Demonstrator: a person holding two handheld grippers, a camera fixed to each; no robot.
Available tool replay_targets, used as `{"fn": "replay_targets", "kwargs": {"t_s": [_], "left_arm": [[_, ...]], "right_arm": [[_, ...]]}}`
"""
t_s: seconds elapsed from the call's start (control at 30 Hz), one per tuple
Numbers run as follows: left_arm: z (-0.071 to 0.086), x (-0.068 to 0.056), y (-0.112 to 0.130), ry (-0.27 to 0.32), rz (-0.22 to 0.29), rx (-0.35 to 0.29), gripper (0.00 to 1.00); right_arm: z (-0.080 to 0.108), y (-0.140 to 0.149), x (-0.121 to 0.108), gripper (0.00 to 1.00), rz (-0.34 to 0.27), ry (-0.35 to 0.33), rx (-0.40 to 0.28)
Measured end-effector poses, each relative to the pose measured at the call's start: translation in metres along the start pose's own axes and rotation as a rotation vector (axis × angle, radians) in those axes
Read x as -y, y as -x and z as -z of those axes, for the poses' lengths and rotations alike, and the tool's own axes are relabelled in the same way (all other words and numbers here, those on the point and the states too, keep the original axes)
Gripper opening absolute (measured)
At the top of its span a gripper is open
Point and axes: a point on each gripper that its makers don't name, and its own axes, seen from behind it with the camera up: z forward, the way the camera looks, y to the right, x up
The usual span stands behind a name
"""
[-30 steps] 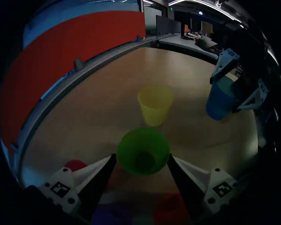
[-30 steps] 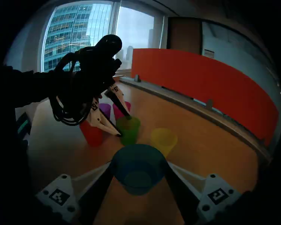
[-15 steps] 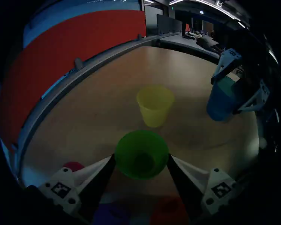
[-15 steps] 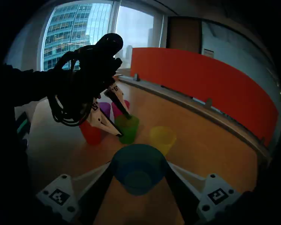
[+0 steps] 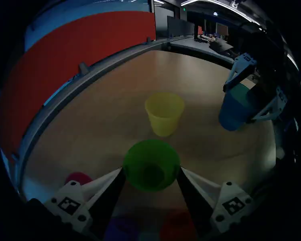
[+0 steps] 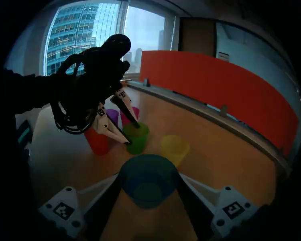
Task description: Pour water
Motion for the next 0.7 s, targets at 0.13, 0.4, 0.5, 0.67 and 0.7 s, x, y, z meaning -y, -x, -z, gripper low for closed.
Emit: {"fn": "replay_targets", "kwargs": {"t_s": [0.13,0.4,0.5,0.67,0.7], "left_arm": [[0.002,0.0,-0.002,0.005,0.002,-0.006,0.86],[0.018,0.008,-0.013,-0.016,0.005,-0.045,0.86],[0.029,0.01,-0.018,-0.022,0.01,-0.07,0.86],[0.052,0.016,-0.029,-0.045,0.01,-0.132,0.86],[0.056,0.017,-0.031,-0.052,0.009,-0.145,0.86]], "right_arm": [[0.0,0.0,0.0,0.93,0.001,0.001,0.0],[0.001,-0.004,0.0,0.93,0.003,0.004,-0.006],[0.002,-0.008,0.001,0.92,0.003,0.005,-0.012],[0.004,-0.015,0.003,0.93,0.006,0.008,-0.028],[0.005,-0.017,0.003,0.93,0.007,0.009,-0.031]]}}
